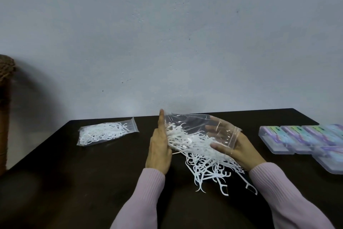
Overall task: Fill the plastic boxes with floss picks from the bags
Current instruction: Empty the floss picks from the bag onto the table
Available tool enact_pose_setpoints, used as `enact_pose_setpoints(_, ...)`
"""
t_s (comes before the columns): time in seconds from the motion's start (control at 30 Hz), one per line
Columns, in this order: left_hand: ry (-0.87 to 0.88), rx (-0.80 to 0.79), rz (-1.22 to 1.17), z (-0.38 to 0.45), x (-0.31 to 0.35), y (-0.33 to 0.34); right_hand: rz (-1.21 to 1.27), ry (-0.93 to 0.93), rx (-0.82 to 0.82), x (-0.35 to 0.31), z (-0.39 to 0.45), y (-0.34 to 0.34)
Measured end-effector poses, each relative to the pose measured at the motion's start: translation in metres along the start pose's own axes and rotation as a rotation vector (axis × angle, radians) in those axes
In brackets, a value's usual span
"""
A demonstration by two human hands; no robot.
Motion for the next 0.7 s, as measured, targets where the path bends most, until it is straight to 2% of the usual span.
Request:
enact_pose_setpoints(0.23,0.101,0.021,0.001,-0.005,0.005,0.007,-0.043,0.019,0.010,-0.003,-0.001,0.001)
enact_pose_setpoints(0.43,0.151,0.006,0.006,-0.013,0.014,0.015,-0.282,0.122,-0.150,-0.007,-0.001,0.007)
enact_pose_setpoints(0.7,0.275,0.086,0.073,-0.013,0.015,0.018,-0.496,0.058,-0.244,0.003,0.001,0.009)
Point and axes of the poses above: each hand's wrist, its own z-axis towards the middle knuckle, its own y-axis out of the palm, x = y × z, the point moved 1 cm from there along z, towards the middle knuckle, and after that the axes turned 9 degrees about -y, right-handed, at the moved point
